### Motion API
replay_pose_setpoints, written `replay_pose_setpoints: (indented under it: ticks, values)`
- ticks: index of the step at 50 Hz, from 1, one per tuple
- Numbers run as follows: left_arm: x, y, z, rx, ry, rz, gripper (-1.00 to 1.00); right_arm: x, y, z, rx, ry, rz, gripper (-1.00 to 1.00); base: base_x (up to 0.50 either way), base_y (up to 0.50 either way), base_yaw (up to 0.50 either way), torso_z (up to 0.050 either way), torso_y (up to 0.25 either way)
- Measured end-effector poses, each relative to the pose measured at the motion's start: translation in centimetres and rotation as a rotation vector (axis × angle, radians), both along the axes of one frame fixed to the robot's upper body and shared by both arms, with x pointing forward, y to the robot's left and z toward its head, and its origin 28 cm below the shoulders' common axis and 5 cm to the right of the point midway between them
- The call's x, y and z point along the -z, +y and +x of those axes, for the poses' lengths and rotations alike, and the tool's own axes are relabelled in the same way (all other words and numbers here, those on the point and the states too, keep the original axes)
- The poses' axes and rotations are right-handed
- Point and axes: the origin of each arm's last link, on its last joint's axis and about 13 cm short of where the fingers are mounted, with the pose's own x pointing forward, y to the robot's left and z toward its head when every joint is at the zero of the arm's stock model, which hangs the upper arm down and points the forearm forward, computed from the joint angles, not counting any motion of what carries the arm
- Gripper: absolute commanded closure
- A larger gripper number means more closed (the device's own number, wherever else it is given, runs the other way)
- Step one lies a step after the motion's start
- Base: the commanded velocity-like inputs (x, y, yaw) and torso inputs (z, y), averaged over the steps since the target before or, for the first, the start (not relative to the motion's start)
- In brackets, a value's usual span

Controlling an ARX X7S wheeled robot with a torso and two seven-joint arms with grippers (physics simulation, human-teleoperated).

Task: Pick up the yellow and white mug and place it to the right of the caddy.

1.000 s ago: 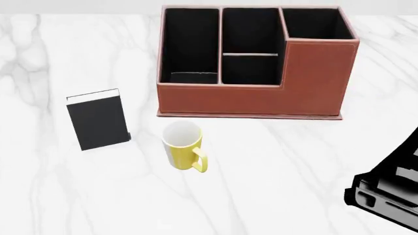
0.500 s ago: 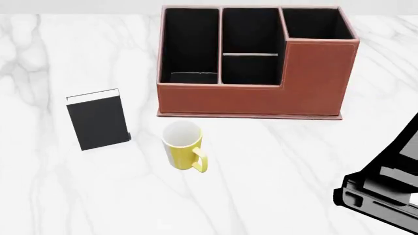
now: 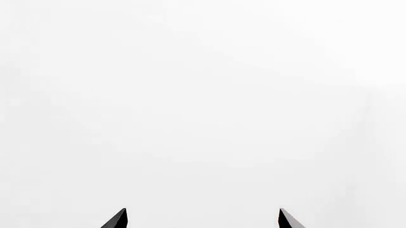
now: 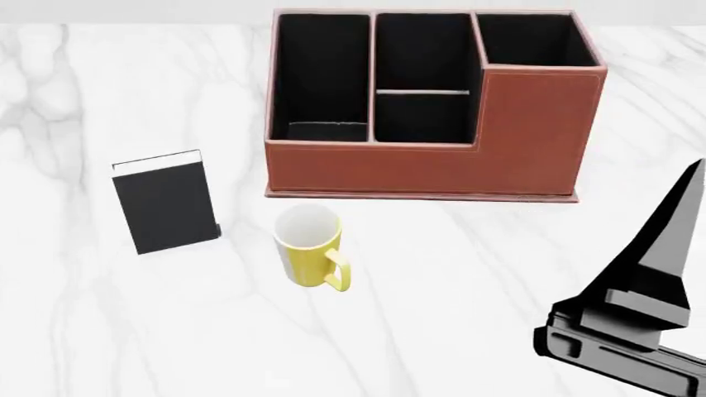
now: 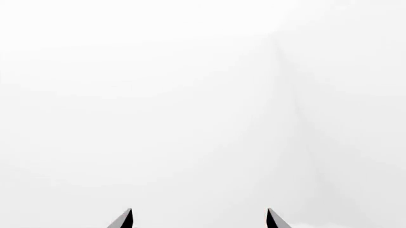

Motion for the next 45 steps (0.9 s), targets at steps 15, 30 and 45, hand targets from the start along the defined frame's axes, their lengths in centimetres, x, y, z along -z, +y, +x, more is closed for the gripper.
replay_pose_setpoints:
  ticks: [15, 30, 45]
  values:
    - [-0.7, 0.6, -1.1, -0.252, -0.078, -0.085, -1.0, -0.1, 0.3, -0.4, -0.023, -0.014, -0.015, -1.0, 0.06, 0.0, 0.0, 0.0, 0.0]
    - [-0.8, 0.6, -1.3, -0.305, -0.101, -0.106, -1.0, -0.2, 0.4, -0.5, -0.026, -0.022, -0.015, -1.0, 0.48, 0.0, 0.0, 0.0, 0.0]
    - [-0.7, 0.6, -1.2, -0.304, -0.105, -0.111, -1.0, -0.3, 0.4, -0.7, -0.026, -0.028, -0.02, -1.0, 0.5, 0.0, 0.0, 0.0, 0.001]
